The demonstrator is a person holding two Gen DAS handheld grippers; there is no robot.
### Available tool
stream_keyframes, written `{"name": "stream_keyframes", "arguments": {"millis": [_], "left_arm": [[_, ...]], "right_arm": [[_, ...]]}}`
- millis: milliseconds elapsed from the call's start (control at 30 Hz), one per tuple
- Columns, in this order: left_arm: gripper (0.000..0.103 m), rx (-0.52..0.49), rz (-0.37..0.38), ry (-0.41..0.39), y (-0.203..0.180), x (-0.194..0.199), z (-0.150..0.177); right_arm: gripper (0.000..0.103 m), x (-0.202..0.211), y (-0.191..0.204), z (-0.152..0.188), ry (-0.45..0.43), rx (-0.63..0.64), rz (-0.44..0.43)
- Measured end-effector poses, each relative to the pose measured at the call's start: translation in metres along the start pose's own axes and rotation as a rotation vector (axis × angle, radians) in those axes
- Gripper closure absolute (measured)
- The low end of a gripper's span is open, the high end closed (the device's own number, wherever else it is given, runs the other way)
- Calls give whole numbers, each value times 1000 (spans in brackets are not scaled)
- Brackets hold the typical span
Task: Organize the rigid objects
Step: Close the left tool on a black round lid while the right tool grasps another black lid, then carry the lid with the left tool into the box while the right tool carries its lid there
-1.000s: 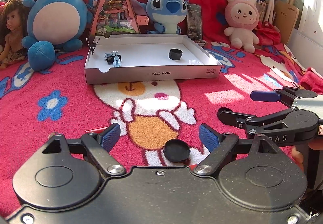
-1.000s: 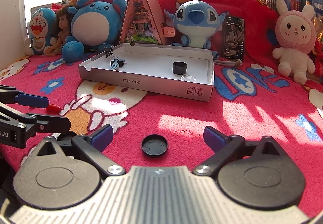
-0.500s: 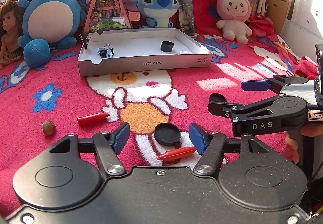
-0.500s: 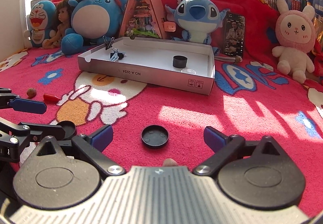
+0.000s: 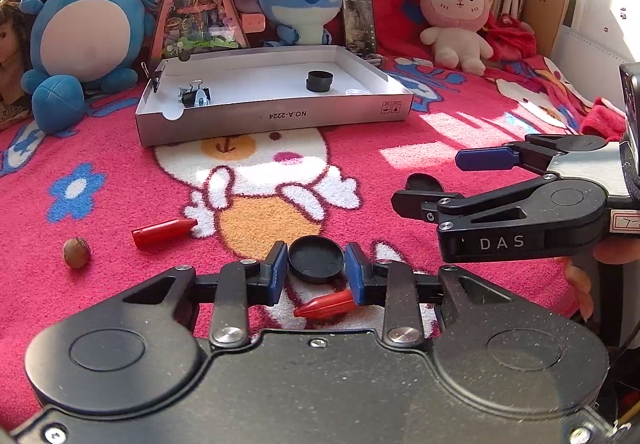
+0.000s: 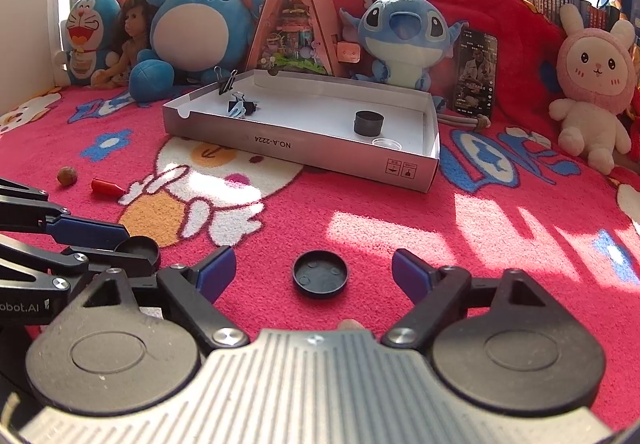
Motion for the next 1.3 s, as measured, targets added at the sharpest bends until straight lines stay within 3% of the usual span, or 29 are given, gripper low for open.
{"name": "stream_keyframes", "arguments": {"millis": [467,567,633,1300], "left_arm": [[73,1,-21,-12,2,-2,-3],[73,13,-21,-12,5,-3,-5],[73,21,-20,-13,6,-4,-6],[73,54,-39,-63,21,-11,-39]], "right_arm": [[41,-10,0,1,73,-29,22],[53,-10,2,1,74,-18,18],[66,-10,4,0,74,-10,19],[66,-11,-2,-18,60,-71,7]]}}
Point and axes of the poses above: each gripper's, at about its wrist camera, not at the fingertips, and x roughly against the way its jaws point, y to its left, z to its underside, the point moved 2 cm from there along -x, roughly the way its jaws point, and after that the axes turned 12 degrees about z, right-handed, at the moved point
